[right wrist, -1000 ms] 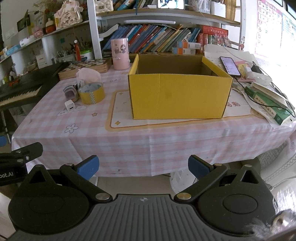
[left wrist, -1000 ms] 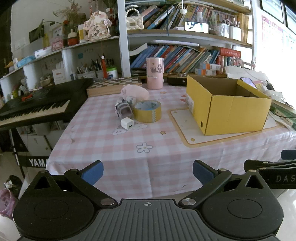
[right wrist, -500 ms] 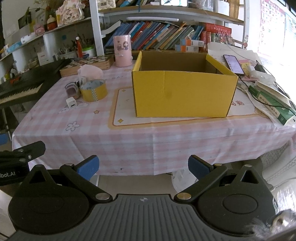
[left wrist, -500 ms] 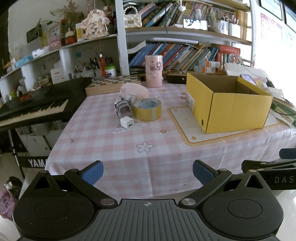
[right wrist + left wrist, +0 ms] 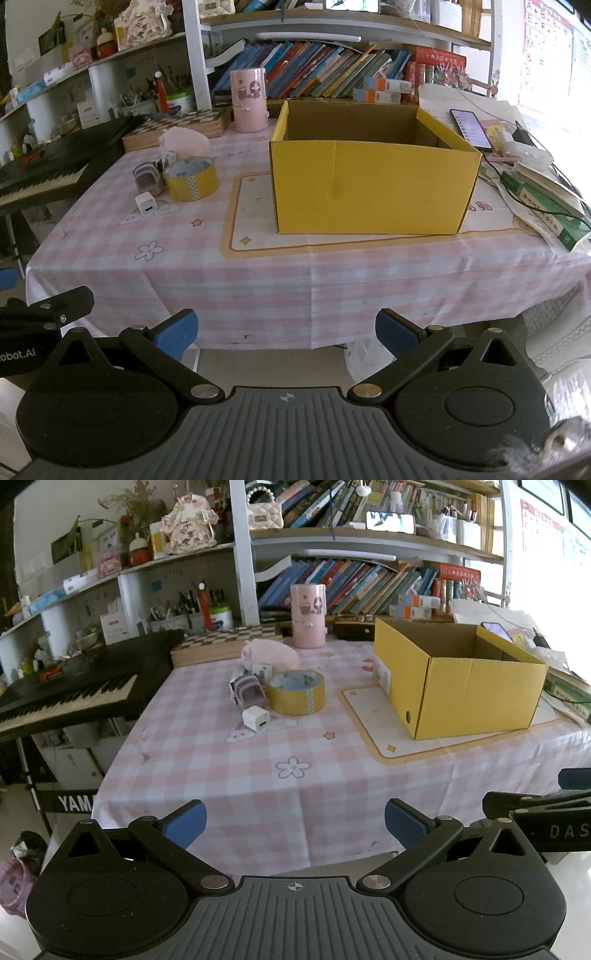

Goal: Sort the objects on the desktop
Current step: 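Move both tools toward the tape roll and white charger on the table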

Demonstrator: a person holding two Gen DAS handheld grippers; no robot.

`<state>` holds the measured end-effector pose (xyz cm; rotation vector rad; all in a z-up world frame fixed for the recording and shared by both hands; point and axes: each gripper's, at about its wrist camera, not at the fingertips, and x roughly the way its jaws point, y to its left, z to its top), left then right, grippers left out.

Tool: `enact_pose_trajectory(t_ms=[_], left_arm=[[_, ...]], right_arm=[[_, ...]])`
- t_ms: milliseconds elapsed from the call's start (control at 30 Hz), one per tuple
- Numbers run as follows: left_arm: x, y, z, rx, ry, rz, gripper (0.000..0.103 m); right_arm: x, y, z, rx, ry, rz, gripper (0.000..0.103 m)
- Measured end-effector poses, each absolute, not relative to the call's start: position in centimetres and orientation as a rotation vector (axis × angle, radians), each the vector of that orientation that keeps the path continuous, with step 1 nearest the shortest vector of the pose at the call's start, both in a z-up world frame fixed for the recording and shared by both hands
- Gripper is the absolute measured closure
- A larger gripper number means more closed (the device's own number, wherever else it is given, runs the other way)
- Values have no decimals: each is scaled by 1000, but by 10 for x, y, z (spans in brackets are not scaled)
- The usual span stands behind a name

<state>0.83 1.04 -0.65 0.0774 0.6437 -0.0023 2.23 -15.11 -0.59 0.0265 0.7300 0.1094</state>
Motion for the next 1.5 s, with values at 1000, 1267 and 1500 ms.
enact_pose_trajectory(t_ms=[1000, 1267, 1500], left_arm=[[8, 28, -5, 75, 661, 19, 0], [6, 46, -3, 52, 665, 50, 0], [8, 58, -2, 17, 669, 84, 0]], right_arm=[[24, -129, 2, -17, 687, 174, 1], [29, -114, 3, -19, 687, 230, 1], [32, -99, 6, -62, 670, 279, 2]])
